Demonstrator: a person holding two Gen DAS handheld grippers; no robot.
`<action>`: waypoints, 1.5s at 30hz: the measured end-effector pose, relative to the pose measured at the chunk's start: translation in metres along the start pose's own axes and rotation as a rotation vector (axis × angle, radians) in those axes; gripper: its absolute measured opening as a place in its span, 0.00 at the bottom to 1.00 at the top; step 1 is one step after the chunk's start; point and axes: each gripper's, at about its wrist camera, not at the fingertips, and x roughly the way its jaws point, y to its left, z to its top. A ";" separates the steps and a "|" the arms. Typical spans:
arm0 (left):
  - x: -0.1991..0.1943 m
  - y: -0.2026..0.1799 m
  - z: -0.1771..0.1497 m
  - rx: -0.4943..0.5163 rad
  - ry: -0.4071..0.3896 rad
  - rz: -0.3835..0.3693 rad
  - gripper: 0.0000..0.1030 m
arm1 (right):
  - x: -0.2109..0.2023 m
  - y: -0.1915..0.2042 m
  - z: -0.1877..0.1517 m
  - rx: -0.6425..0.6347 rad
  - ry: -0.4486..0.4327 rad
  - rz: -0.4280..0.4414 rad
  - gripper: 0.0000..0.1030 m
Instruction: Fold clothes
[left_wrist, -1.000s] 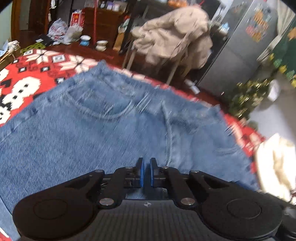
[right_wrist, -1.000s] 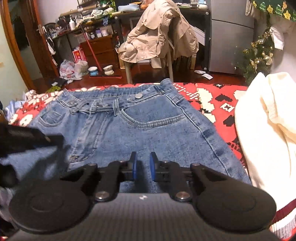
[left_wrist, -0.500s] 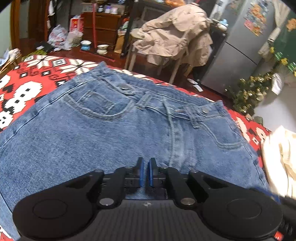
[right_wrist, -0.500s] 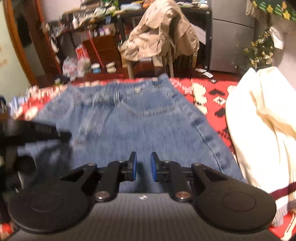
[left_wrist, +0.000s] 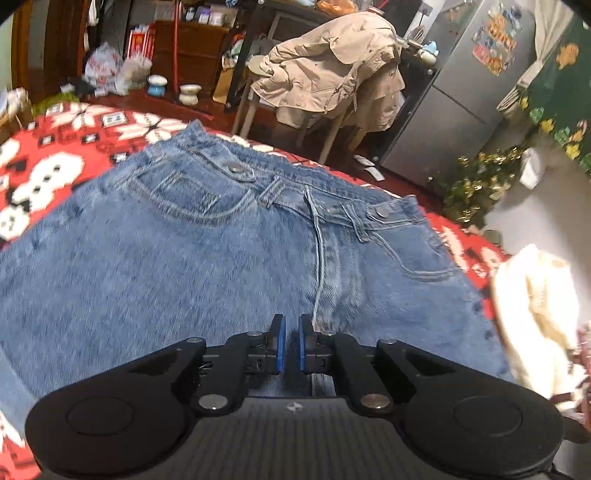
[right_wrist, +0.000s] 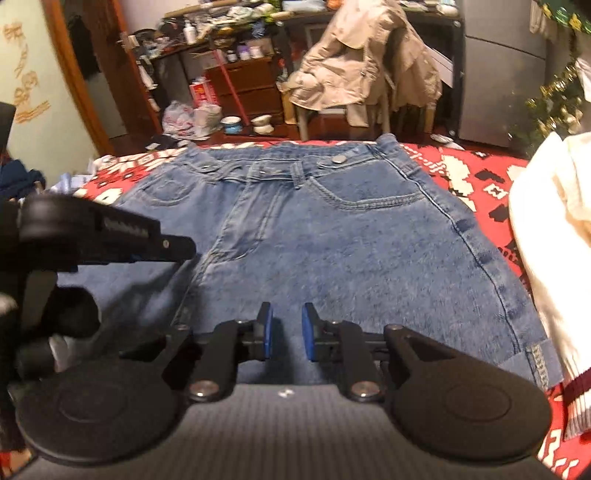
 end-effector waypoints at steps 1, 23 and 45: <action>-0.003 0.003 -0.004 -0.004 0.015 -0.011 0.05 | -0.004 0.000 -0.002 -0.008 -0.002 0.013 0.19; -0.071 0.045 -0.105 -0.191 0.147 -0.191 0.07 | -0.046 0.058 -0.077 -0.032 0.036 0.140 0.19; -0.130 0.026 -0.138 -0.037 0.007 -0.208 0.14 | -0.123 0.061 -0.121 0.200 -0.091 0.030 0.22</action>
